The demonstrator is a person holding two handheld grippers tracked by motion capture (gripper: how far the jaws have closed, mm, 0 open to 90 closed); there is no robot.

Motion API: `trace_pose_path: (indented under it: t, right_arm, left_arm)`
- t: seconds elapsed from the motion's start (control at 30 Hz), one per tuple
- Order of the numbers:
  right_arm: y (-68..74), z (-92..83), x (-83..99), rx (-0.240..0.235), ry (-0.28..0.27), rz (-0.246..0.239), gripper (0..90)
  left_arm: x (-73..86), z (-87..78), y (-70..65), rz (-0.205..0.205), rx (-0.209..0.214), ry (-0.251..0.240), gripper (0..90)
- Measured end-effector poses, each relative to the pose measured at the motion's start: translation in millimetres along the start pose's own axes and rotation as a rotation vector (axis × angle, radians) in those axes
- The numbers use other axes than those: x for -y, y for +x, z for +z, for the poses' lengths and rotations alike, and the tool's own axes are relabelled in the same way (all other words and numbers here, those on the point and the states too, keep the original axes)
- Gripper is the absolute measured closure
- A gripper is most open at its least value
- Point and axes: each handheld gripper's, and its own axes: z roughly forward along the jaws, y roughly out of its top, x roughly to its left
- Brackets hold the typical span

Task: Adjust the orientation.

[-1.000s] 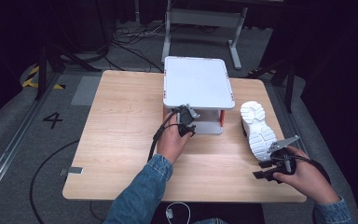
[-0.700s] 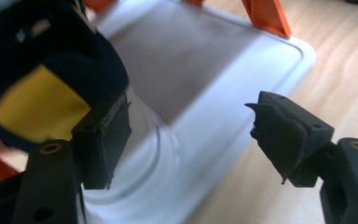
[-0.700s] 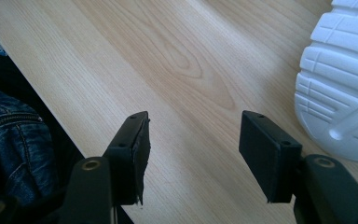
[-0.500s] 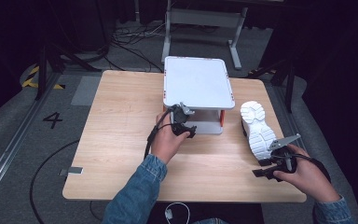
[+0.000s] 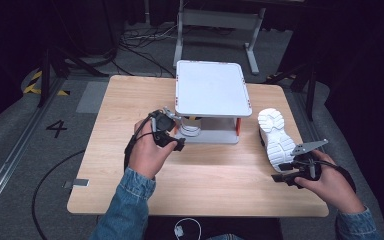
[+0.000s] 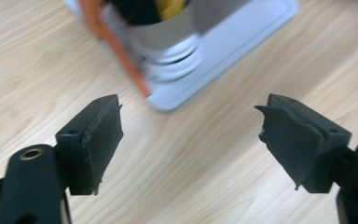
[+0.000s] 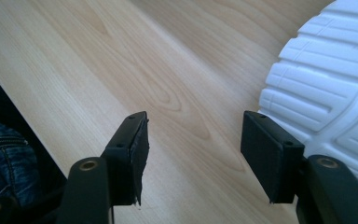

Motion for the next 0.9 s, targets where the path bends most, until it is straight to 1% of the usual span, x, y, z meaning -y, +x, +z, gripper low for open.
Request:
trace_pose_path:
  t: [0.03,0.07,0.1,0.17,0.2,0.3,0.33,0.4,0.47,0.53,0.57,0.6,0.63,0.67,0.7,0.73,0.77,0.8,0.9]
  right_arm:
    - [-0.8,-0.5,-0.7,0.004,-0.007,0.001,42.6]
    - [-2.0,-2.0,-2.4,0.011,-0.012,0.000,42.5]
    - [-3.1,-2.9,-4.1,0.017,-0.019,-0.001,42.6]
    - [-5.3,-4.6,-8.1,0.022,-0.037,0.002,42.7]
    - [-7.2,-4.8,-10.3,0.025,-0.050,0.002,42.8]
    - [-12.8,-3.2,-14.4,0.041,-0.059,0.006,42.7]
    - [-14.3,-2.6,-15.5,0.047,-0.063,0.012,42.7]
    - [-19.0,-1.6,-18.8,0.069,-0.095,0.034,41.8]
    - [-23.5,-2.3,-21.0,0.086,-0.124,0.050,40.7]
    - [-30.9,-4.7,-23.8,0.127,-0.177,0.073,38.7]
    - [-33.3,-5.5,-24.5,0.140,-0.193,0.080,38.5]
    - [-33.3,-5.5,-24.5,0.140,-0.193,0.080,38.5]
    - [-41.0,-6.1,-25.9,0.162,-0.247,0.130,37.9]
    - [-41.0,-6.1,-25.9,0.162,-0.247,0.130,37.9]
    - [-44.4,-6.0,-26.0,0.172,-0.269,0.156,37.7]
    - [-47.4,-5.5,-25.9,0.190,-0.285,0.180,37.6]
    - [-50.6,-5.2,-25.8,0.209,-0.292,0.191,37.6]
    - [-57.0,-4.4,-25.3,0.241,-0.305,0.214,37.6]
    - [-64.1,-1.1,-24.2,0.261,-0.307,0.240,37.6]
  left_arm:
    - [3.9,-1.8,4.3,-0.006,-0.016,0.019,20.6]
    - [7.1,-3.2,6.8,-0.010,-0.024,0.027,20.6]
    - [9.4,-4.3,8.3,-0.011,-0.029,0.030,20.6]
    - [15.6,-8.9,12.3,-0.004,-0.034,0.064,20.7]
    - [17.3,-10.3,13.4,-0.005,-0.036,0.072,20.8]
    - [25.5,-12.4,16.3,-0.001,-0.047,0.113,20.8]
    - [28.9,-12.2,17.6,0.004,-0.041,0.135,21.1]
    - [34.4,-11.1,19.3,0.003,-0.029,0.173,21.3]
    - [39.4,-10.5,20.9,-0.001,-0.020,0.195,21.4]
    - [44.4,-10.5,23.4,-0.013,-0.012,0.211,21.4]
    - [47.4,-10.4,25.6,-0.018,-0.010,0.219,21.3]
    - [47.4,-10.4,25.6,-0.018,-0.010,0.219,21.4]
    - [50.4,-9.9,28.6,-0.021,-0.008,0.229,21.8]
    - [53.1,-9.3,31.3,-0.028,-0.006,0.234,21.8]
    - [56.2,-8.4,33.9,-0.036,-0.009,0.242,22.4]
    - [58.8,-7.7,36.0,-0.043,-0.019,0.255,22.6]
    - [60.6,-7.4,37.1,-0.048,-0.033,0.268,22.6]
    - [61.7,-7.2,37.3,-0.052,-0.038,0.273,22.6]
    - [62.5,-6.8,35.6,-0.042,-0.027,0.267,23.1]
